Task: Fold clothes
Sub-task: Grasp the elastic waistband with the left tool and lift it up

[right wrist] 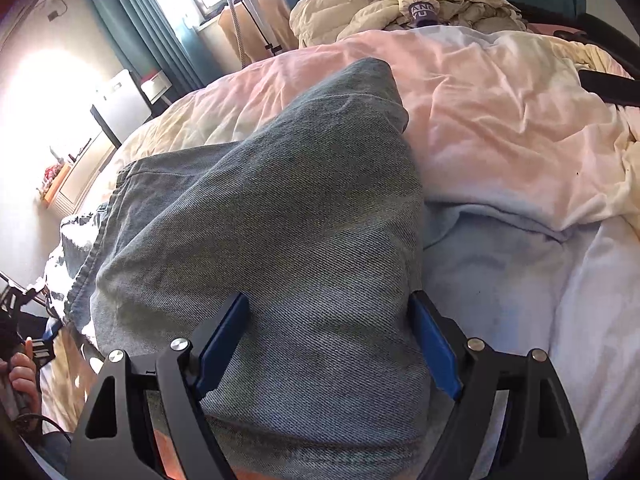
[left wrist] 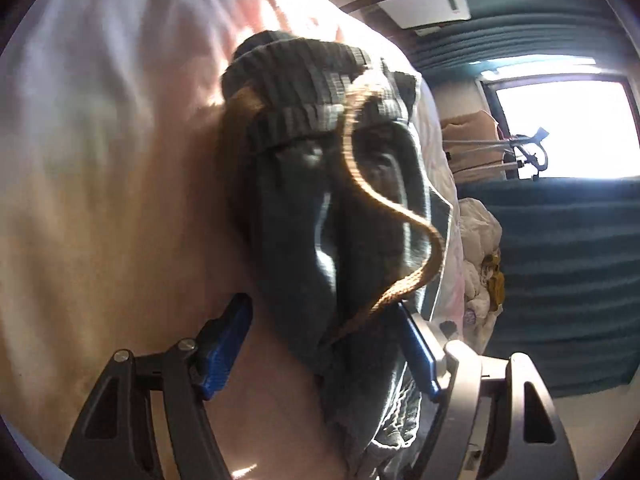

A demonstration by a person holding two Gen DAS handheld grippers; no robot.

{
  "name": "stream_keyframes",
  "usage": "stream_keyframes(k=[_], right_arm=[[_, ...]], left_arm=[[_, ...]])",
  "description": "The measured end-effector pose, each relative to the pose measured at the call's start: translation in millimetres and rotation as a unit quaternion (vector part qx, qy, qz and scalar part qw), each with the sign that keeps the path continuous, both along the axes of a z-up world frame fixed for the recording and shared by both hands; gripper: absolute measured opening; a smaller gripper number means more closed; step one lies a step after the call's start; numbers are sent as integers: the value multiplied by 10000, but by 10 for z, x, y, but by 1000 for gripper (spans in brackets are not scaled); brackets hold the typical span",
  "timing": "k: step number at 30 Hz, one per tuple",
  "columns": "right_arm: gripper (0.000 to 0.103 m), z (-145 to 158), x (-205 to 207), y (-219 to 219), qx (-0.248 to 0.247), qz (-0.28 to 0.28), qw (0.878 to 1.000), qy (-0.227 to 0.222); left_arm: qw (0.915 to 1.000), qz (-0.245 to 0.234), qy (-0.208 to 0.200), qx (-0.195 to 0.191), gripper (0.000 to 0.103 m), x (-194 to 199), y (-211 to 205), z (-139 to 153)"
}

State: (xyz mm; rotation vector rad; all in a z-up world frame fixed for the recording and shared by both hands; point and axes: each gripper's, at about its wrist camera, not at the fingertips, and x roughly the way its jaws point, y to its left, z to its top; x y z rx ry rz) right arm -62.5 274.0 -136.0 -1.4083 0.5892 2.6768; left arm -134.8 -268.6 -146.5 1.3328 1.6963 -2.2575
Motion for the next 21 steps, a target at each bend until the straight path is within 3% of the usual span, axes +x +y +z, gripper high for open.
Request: stream_keyframes(k=[1,8,14,16,18,21], right_arm=[[82,4,5,-2,-5,-28,10000,-3],[83,-17,-2,-18,49,-99,9999,-44],[83,-28,-10,-12,-33,-162,9998,-55],[83,-27,2,-14,-33,-163,9998,-60],[83,-35,-2,-11,-38,-169,9998,-69],[83,-49,-12,-24,-5,-143,9999,-67]], left_arm=[[9996,90,-95,268,73,0,-49,-95],[9963,474,379,605,73,-200,-171,-245],[9925,521,1038,378,72,-410,-208,-229],[9919,498,1150,186,62,-458,-182,-193],[9899,445,1348,-54,42,-460,-113,-58],[9821,297,1803,-451,29,-432,30,248]])
